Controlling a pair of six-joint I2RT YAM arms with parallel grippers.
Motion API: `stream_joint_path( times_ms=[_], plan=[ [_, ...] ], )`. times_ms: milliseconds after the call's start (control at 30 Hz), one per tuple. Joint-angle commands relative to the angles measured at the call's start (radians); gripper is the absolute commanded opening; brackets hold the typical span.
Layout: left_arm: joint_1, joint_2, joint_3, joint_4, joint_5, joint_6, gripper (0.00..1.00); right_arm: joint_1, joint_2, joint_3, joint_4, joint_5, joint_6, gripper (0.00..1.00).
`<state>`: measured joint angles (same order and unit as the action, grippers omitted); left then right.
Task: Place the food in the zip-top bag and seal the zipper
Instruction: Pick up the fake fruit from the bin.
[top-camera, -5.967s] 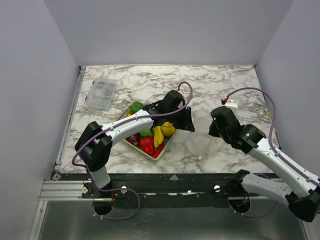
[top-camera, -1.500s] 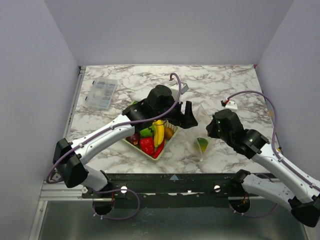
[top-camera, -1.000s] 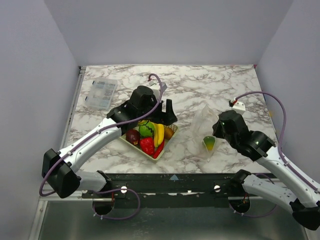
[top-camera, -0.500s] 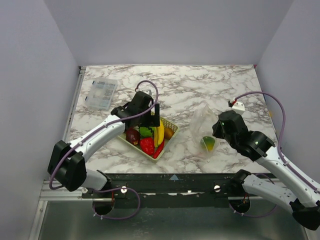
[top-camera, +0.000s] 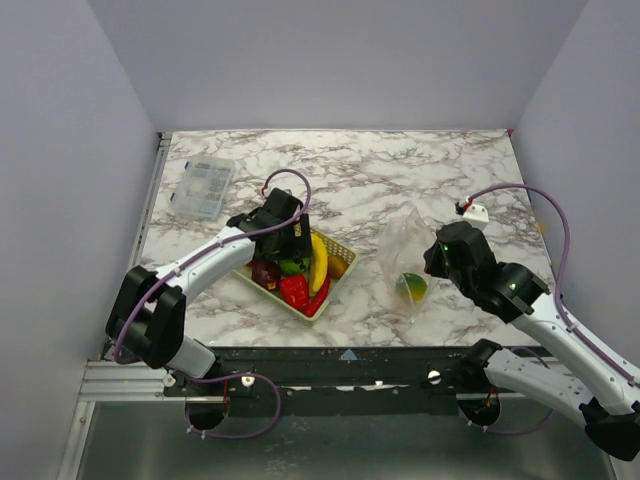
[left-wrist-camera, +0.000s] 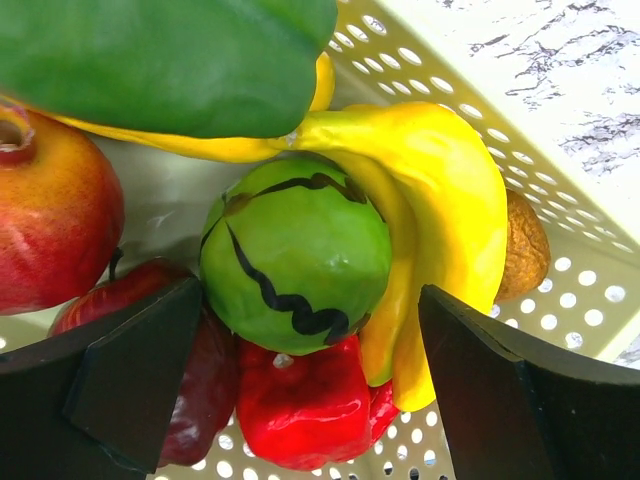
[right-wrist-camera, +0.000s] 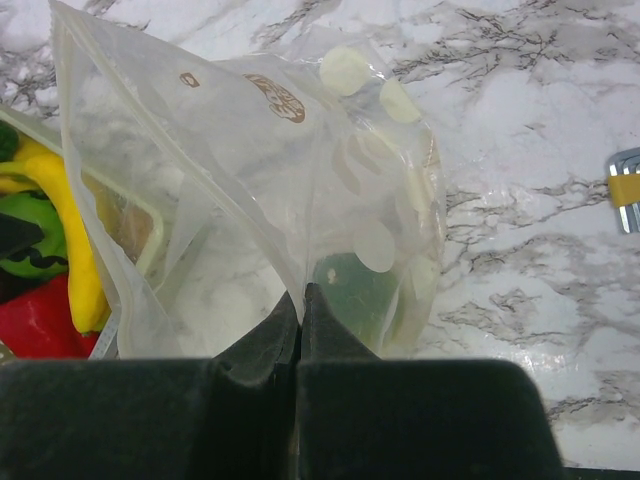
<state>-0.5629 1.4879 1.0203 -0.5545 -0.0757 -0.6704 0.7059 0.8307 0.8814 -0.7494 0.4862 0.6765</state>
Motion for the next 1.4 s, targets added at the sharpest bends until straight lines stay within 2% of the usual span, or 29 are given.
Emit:
stream_joint_path(
  times_ms=[0,167,367,533,900,1033,1100,1200,1367],
  plan=[
    [-0.017,-0.110,-0.014,0.018,-0.066,0.031,0.91,0.004,0.002,-0.009,0.024,-0.005,-0.017,0.01],
    [-0.062,-0.170,0.005,0.000,-0.101,-0.030,0.87,0.004,0.012,-0.009,0.024,-0.007,-0.018,0.01],
    [-0.170,-0.101,0.048,-0.017,-0.122,-0.177,0.78,0.003,0.012,-0.011,0.025,-0.010,-0.020,0.01],
    [-0.251,0.000,0.103,-0.028,-0.159,-0.206,0.74,0.004,0.005,-0.012,0.027,-0.013,-0.018,0.01],
    [-0.279,0.146,0.119,-0.018,-0.216,-0.202,0.66,0.004,-0.007,-0.016,0.031,-0.017,-0.021,0.01],
    [-0.278,0.161,0.127,-0.014,-0.203,-0.183,0.52,0.003,-0.007,-0.015,0.030,-0.018,-0.020,0.01],
    [-0.280,0.148,0.127,-0.016,-0.207,-0.172,0.41,0.003,-0.008,-0.016,0.030,-0.018,-0.021,0.01],
    [-0.280,0.096,0.128,-0.024,-0.199,-0.136,0.26,0.004,-0.008,-0.016,0.031,-0.015,-0.021,0.01],
    [-0.280,-0.047,0.129,-0.041,-0.179,-0.073,0.09,0.003,0.007,-0.014,0.033,-0.021,-0.023,0.01]
  ],
)
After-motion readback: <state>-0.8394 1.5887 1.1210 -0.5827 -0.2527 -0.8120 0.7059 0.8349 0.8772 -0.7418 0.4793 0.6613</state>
